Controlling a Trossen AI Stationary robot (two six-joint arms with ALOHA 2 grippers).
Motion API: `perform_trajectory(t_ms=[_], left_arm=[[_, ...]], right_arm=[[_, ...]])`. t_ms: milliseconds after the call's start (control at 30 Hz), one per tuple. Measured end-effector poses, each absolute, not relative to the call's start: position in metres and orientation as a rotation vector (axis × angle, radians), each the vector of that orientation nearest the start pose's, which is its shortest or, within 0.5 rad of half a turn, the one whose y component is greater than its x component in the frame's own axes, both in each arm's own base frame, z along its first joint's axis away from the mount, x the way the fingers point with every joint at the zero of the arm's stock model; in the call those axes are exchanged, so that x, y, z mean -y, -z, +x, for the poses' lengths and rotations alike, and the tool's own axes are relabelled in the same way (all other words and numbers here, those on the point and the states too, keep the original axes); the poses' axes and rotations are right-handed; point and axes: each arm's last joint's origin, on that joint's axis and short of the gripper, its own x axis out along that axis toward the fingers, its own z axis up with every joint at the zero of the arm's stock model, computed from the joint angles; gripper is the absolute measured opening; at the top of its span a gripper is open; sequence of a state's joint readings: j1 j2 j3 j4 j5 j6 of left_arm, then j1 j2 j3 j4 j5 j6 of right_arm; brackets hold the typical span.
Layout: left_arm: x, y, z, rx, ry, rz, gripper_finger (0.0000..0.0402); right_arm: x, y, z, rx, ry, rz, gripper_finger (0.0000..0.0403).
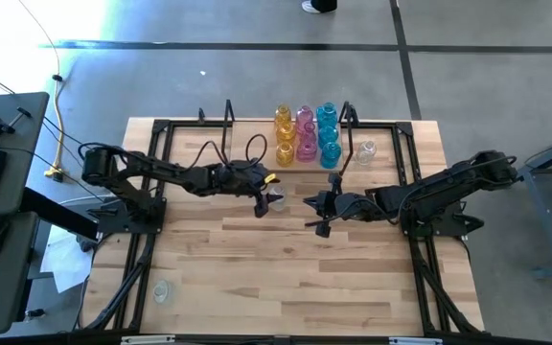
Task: Sort vases onto shelf
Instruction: Put the middle transparent vase on the shelf
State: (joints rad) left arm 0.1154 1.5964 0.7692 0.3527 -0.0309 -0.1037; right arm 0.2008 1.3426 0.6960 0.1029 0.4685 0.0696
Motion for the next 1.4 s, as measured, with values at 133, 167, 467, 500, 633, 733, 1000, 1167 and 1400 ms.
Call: perform_trajectory(t_ms=[133, 167, 467, 500, 633, 733, 1000, 1167, 1400], left_arm=[[-0.038, -0.183, 0.321, -0.468, -0.168, -0.12, 0.0241], [-0.038, -0.183, 0.32, -0.474, -0.169, -0.121, 0.0234], [-0.038, -0.179, 0.321, -0.491, -0.165, -0.1, 0.0149], [-0.038, -0.179, 0.321, -0.491, -0.163, -0.091, 0.014], [-0.038, -0.18, 0.321, -0.489, -0.157, -0.07, 0.0117], [-0.038, -0.18, 0.321, -0.487, -0.159, -0.066, 0.0117], [-0.044, -0.212, 0.305, -0.427, -0.204, -0.103, 0.0117], [-0.058, -0.242, 0.279, -0.385, -0.393, -0.151, 0.0117], [-0.09, -0.271, 0.253, -0.283, -0.573, -0.211, 0.0117]], right_arm=[[-0.041, -0.212, 0.269, -0.507, 0.279, -0.112, 0.0], [-0.041, -0.212, 0.269, -0.507, 0.278, -0.113, 0.0], [-0.041, -0.212, 0.269, -0.508, 0.278, -0.114, 0.0], [-0.041, -0.212, 0.269, -0.508, 0.278, -0.113, 0.0], [-0.041, -0.212, 0.269, -0.51, 0.278, -0.115, 0.0], [-0.042, -0.212, 0.269, -0.51, 0.278, -0.113, 0.0], [-0.041, -0.212, 0.269, -0.515, 0.278, -0.115, 0.0], [-0.041, -0.212, 0.269, -0.514, 0.279, -0.114, 0.0], [-0.041, -0.212, 0.269, -0.514, 0.278, -0.114, 0.0]])
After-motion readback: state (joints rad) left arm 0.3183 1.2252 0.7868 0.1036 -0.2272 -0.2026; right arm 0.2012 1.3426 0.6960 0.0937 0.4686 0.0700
